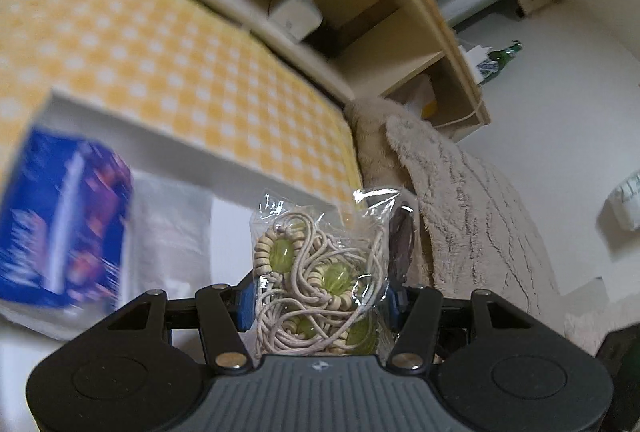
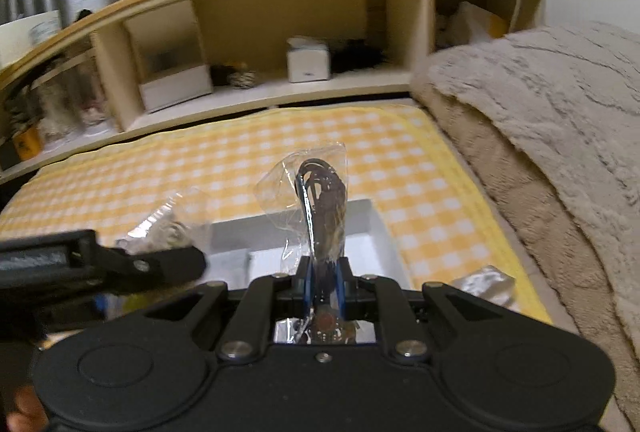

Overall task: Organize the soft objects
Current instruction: 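Carry both bags to the white box and release them beside the grey pouch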

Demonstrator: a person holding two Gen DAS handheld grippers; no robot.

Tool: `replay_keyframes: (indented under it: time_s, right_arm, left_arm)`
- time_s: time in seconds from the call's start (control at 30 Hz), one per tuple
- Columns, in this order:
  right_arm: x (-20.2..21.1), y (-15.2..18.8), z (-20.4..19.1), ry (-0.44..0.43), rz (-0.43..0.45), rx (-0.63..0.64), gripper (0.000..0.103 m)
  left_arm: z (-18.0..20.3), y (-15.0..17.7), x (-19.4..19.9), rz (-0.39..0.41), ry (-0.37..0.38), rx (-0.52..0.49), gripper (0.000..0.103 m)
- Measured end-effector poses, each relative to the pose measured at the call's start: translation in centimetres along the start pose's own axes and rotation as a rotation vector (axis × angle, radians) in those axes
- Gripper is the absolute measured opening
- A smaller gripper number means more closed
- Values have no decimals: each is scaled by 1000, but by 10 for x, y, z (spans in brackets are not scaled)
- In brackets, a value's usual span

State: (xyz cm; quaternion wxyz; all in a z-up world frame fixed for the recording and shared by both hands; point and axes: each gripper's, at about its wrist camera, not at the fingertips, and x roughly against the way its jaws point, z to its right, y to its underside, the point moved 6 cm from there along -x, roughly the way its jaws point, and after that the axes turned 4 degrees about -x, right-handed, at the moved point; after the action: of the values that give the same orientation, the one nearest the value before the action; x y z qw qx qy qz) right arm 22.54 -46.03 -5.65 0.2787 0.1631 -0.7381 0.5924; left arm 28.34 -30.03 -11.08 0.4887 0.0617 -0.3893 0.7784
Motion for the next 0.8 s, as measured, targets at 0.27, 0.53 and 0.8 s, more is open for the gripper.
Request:
replay_keyframes:
  time_s: [0.27,0.53,0.8]
  right_arm:
    - [-25,6,21,87,-57,24,12]
    - [-48,4,21,81,-84,45,12]
    - [-71,2,25,63,-119,47,12]
  left_arm:
    - [-14,8,-58,-39,-53,50,58]
    - [-25,-3,-87,-14,-165,-18,58]
    - [-24,-14,-94,-6,-181,-65,84]
